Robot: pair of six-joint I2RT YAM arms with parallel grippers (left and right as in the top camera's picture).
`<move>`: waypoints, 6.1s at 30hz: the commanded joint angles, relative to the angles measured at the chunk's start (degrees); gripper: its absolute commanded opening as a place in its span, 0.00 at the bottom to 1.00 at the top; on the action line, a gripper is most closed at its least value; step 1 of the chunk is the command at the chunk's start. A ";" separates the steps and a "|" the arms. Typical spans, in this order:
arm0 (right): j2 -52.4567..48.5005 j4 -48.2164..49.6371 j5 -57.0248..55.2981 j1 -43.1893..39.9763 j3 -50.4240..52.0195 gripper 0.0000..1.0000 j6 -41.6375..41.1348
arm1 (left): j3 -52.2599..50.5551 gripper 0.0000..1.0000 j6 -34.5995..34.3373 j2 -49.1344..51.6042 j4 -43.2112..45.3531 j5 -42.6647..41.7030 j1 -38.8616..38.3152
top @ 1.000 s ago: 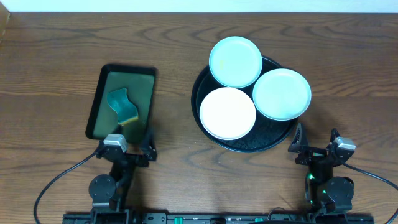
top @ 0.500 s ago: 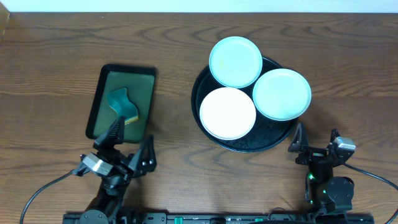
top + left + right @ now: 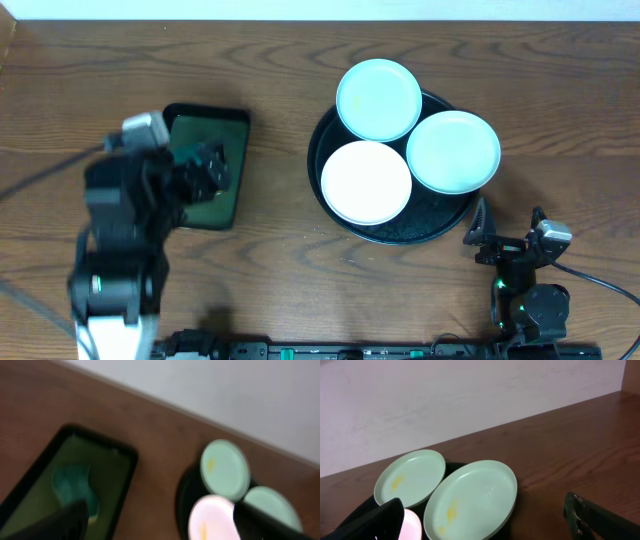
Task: Clean dirty plates on tray and stack at the side
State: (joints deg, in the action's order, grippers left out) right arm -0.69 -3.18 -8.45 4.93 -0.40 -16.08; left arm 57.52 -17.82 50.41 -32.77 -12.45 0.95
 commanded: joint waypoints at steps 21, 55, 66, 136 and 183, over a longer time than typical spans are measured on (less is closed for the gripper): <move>0.31 -0.26 0.11 -0.39 0.09 0.99 0.28 | 24.24 0.98 -7.78 48.15 -17.75 8.57 7.89; 0.31 -0.26 0.11 -0.39 0.09 0.99 0.28 | 23.65 0.12 0.42 67.21 -18.05 6.67 8.63; 0.31 -0.26 0.11 -0.39 0.09 0.99 0.28 | 26.71 0.07 0.42 54.05 -22.47 6.64 8.63; 0.31 3.43 -1.49 -0.35 0.09 0.99 -0.39 | 14.82 0.08 -1.25 22.53 -12.96 2.32 9.05; -82.97 -49.68 29.64 0.48 -75.41 0.99 5.64 | 14.01 0.08 -29.11 62.99 14.51 -0.48 -33.86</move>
State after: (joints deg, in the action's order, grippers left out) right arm -80.99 -49.63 30.87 4.95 -70.11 -11.20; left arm 71.68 -41.91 111.94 -18.76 -17.58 -31.75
